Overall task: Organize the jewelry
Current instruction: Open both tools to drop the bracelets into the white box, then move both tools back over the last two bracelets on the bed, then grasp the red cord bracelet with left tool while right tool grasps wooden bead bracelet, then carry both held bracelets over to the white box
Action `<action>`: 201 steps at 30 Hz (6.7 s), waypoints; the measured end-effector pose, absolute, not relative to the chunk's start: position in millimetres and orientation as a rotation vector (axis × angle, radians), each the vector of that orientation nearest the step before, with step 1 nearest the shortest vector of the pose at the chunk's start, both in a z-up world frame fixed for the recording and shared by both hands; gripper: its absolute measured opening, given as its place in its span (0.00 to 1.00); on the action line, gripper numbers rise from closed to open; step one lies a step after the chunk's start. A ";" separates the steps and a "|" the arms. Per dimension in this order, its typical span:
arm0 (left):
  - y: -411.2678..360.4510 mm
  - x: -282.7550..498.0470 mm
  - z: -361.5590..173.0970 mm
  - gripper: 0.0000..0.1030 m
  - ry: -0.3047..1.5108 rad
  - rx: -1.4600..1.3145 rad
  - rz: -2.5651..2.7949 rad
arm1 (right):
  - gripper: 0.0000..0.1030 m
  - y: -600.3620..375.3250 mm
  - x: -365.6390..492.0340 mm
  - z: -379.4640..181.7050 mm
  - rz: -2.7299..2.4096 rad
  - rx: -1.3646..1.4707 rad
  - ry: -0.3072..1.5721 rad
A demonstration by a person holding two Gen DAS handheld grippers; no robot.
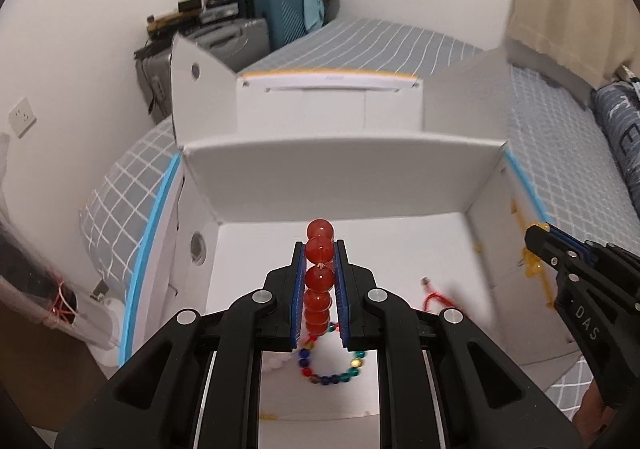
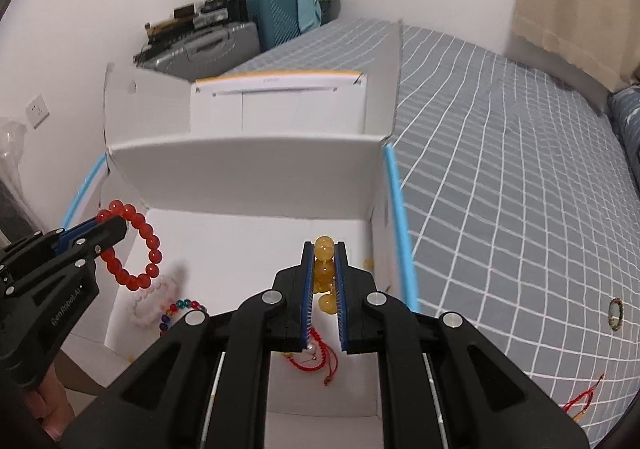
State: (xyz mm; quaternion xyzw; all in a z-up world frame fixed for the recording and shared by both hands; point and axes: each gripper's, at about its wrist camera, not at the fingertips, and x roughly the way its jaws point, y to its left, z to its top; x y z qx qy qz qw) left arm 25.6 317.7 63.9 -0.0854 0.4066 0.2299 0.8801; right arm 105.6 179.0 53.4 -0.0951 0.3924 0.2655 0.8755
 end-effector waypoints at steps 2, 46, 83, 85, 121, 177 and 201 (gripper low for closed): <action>325.9 25.7 54.9 0.13 0.872 -0.186 0.490 | 0.09 186.5 106.7 45.7 0.551 -0.215 0.838; 275.7 43.3 63.4 0.94 0.854 -0.130 0.484 | 0.93 126.7 127.2 74.9 0.402 -0.166 0.793; -37.7 106.5 2.1 0.94 0.956 -0.005 0.002 | 0.93 -220.1 206.3 26.9 0.049 0.032 0.903; -50.5 108.1 -9.9 0.94 0.987 0.006 -0.008 | 0.93 -224.8 211.4 19.4 0.047 0.035 0.911; -125.8 138.9 -71.2 0.36 1.058 0.048 -0.114 | 0.34 -267.0 272.6 -76.3 0.023 0.103 1.090; -73.5 130.1 -0.8 0.04 0.920 0.017 -0.081 | 0.10 -230.6 196.3 15.1 0.027 0.077 0.920; 21.1 95.8 78.1 0.04 0.791 -0.019 0.051 | 0.10 -144.7 136.0 80.4 0.164 0.028 0.835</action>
